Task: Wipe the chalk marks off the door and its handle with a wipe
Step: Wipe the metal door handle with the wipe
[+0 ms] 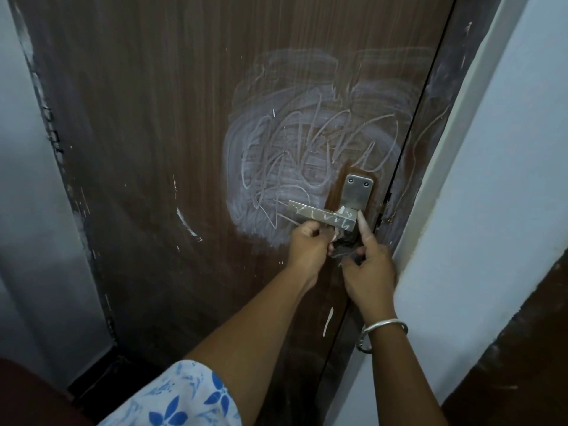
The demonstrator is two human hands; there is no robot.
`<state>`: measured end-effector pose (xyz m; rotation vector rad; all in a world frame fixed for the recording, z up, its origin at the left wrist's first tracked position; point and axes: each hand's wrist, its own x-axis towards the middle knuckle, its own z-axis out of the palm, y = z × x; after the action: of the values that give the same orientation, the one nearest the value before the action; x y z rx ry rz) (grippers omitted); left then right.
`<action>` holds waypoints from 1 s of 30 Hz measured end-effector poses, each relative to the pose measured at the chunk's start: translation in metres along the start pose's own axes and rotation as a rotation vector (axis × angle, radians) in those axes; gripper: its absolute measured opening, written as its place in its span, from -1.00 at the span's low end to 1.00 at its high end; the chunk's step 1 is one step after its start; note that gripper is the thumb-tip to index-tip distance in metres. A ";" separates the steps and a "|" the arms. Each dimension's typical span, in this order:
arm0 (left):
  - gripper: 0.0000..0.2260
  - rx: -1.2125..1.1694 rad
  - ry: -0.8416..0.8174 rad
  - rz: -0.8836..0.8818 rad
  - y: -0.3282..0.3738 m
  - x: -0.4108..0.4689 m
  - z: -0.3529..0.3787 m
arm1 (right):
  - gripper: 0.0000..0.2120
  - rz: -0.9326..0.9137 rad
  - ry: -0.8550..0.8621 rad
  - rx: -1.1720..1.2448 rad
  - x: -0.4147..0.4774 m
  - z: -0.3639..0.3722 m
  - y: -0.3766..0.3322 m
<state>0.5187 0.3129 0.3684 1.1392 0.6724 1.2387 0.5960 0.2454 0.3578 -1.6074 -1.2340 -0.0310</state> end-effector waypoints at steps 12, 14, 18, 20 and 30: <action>-0.81 -0.082 -0.090 -0.073 0.007 -0.025 -0.002 | -0.81 0.156 0.184 0.325 -0.004 0.016 -0.010; -0.79 -0.076 -0.146 -0.137 0.012 -0.026 -0.005 | -0.82 0.203 0.207 0.385 -0.002 0.021 -0.017; -0.74 0.015 -0.239 -0.166 0.019 -0.027 -0.013 | -0.84 0.301 0.307 0.443 0.002 0.032 -0.024; -0.70 0.015 -0.172 -0.140 0.021 -0.027 -0.019 | -0.88 0.309 0.314 0.466 0.002 0.032 -0.022; -0.74 0.192 0.037 -0.126 0.015 -0.027 -0.051 | -0.88 0.428 0.418 0.698 0.018 0.030 -0.021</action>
<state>0.4608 0.3012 0.3602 1.2137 0.8931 1.1077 0.5736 0.2775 0.3698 -1.1316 -0.4743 0.2900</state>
